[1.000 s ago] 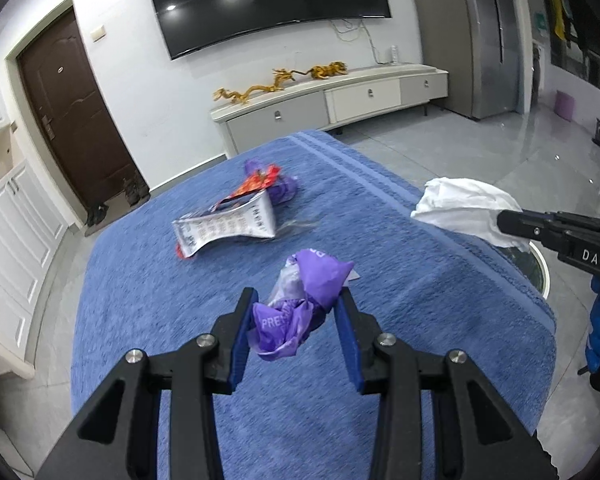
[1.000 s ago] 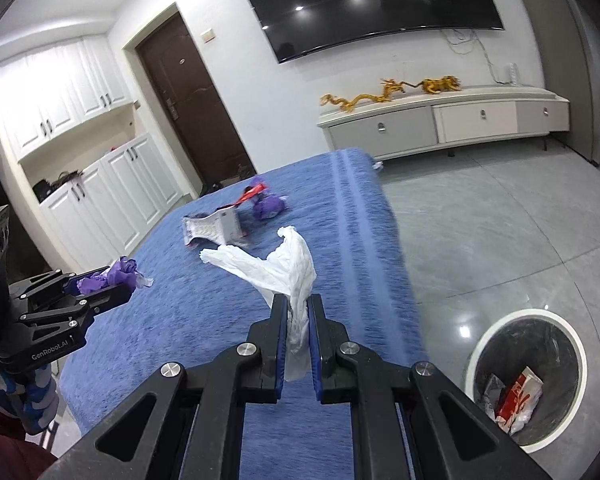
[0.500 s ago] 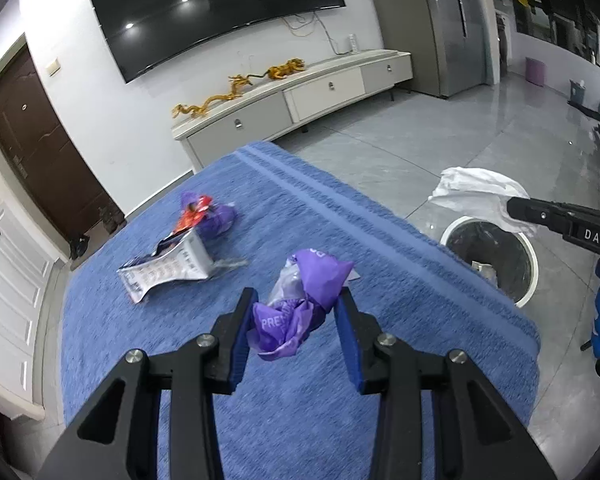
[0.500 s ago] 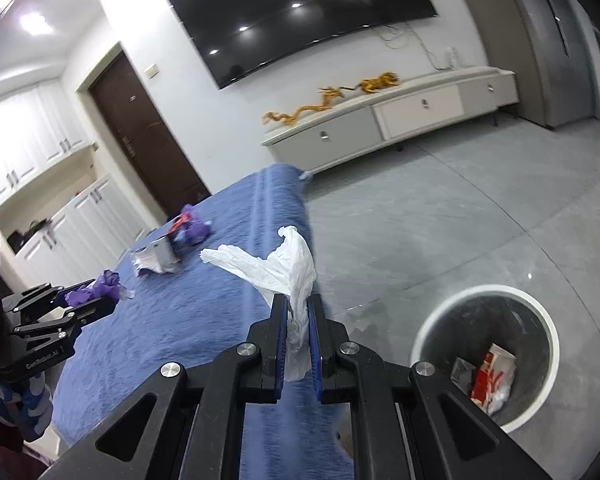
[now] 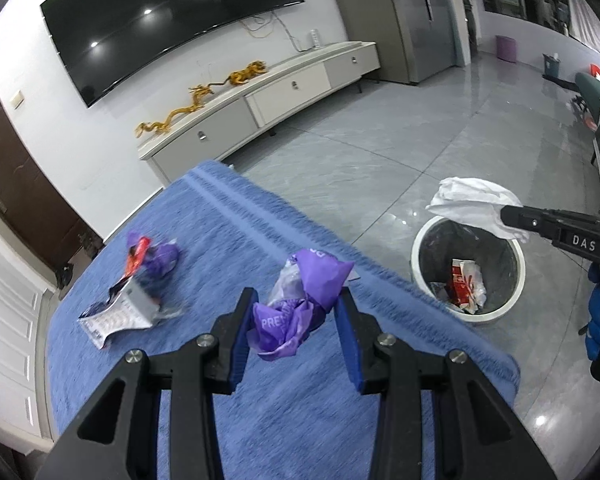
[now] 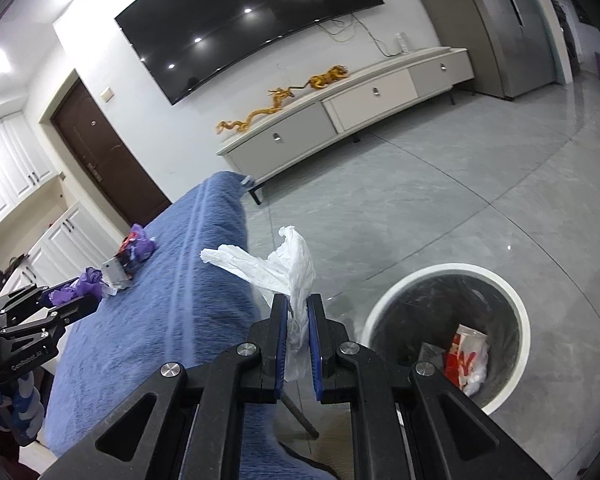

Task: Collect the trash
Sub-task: 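Carry both bags over the trash bin and open both tools to drop them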

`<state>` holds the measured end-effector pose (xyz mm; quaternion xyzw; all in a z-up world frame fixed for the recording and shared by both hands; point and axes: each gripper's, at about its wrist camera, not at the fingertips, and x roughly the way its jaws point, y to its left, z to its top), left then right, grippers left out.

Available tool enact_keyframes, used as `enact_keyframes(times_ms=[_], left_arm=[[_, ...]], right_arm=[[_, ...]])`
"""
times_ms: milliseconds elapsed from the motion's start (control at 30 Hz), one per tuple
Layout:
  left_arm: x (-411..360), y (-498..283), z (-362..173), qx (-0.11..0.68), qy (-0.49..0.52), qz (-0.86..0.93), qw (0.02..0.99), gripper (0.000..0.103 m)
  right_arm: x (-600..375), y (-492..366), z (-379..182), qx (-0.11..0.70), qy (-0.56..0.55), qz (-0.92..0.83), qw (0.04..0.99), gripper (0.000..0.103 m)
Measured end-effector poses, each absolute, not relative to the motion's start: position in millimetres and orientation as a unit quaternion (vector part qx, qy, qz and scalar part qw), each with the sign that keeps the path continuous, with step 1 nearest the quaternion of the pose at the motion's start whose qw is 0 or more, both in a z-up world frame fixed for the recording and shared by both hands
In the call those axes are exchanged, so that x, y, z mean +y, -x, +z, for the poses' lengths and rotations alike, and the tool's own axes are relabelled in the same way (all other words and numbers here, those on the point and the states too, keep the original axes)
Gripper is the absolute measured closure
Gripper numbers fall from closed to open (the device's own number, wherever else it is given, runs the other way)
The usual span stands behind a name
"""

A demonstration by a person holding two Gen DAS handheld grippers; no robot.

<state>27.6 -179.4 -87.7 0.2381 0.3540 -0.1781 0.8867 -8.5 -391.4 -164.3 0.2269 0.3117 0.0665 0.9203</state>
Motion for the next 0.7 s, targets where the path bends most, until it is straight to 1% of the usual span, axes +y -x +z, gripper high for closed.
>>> enact_keyframes(times_ms=[500,700], left_arm=[[-236.3,-44.7,-108.5,0.374,-0.257,-0.228,0.862,0.066],[-275.6,-65.4,-123.8,0.412,-0.243,-0.275,0.834,0.066]], right_arm=[[-435.3,14.6,-195.3,0.333,-0.263,0.012,0.906,0.093],[-456.6,10.6,-215.7,0.358,-0.272,-0.03,0.893,0.093]])
